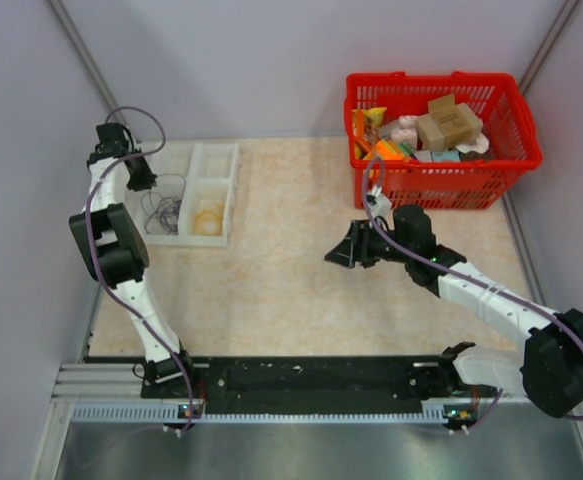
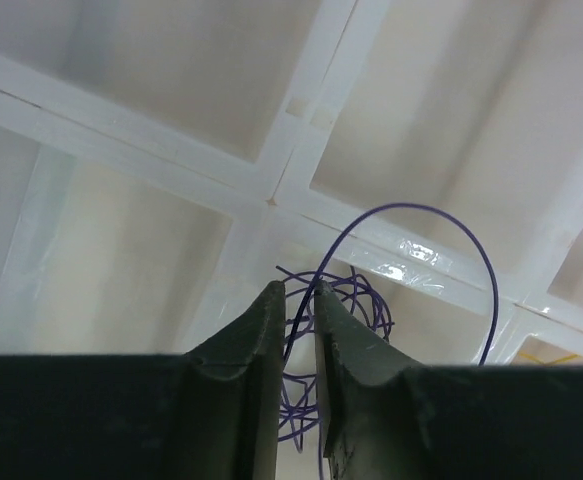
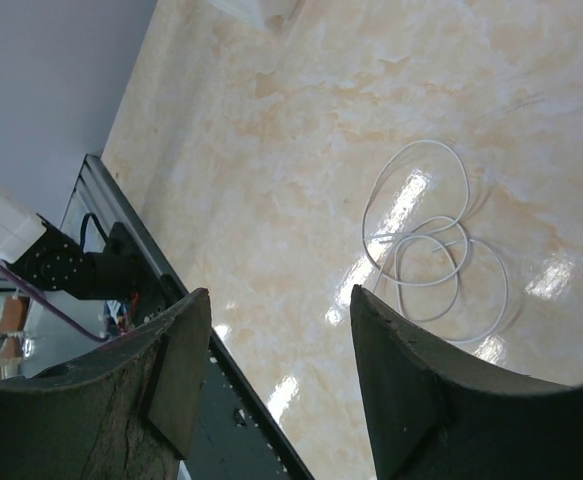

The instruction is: Untangle the cables

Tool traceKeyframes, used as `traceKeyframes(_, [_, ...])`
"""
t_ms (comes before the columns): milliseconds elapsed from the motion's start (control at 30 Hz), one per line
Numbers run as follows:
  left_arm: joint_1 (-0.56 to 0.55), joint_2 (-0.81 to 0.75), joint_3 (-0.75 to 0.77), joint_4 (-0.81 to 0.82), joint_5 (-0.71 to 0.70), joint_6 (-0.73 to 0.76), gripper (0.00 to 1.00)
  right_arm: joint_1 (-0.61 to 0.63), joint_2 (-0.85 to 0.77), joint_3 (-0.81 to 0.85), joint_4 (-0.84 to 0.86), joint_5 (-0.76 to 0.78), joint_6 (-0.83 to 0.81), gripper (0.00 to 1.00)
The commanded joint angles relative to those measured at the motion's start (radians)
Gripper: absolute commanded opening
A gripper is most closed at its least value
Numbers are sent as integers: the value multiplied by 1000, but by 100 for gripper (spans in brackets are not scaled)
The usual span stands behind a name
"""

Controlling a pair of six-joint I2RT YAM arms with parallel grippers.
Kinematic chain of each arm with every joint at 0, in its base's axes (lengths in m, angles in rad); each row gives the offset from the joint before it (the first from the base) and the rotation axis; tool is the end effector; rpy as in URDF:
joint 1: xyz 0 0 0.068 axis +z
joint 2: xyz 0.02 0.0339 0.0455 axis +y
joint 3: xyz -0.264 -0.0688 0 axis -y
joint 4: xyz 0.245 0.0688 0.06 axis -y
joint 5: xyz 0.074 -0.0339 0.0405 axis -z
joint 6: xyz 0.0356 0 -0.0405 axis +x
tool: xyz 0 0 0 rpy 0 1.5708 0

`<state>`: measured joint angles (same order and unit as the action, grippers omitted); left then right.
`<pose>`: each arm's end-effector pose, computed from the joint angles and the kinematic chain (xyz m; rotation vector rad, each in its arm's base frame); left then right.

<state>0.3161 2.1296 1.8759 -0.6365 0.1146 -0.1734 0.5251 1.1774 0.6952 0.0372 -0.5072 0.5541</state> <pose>0.4584 0.1457 0.2489 -0.5463 2.3930 -0.0785 0.2151 0.1446 0.2516 -0.3185 2.1417 1.1679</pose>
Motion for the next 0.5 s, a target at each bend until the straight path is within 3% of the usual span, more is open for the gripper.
traceKeyframes(0, [-11,-97,-53,46,-38,-6,16,-10,-22,23,43,-13,0,58])
traceKeyframes(100, [-14,-129,-89,44,-52,-32,0,-10,-22,21,49,-19,1,58])
traceKeyframes(333, [-44,-230,-302,69,-173,-84,0,-10,-19,12,69,-30,9,58])
traceKeyframes(467, [-57,-200,-325,38,-194,-91,0,-8,-21,9,73,-39,13,57])
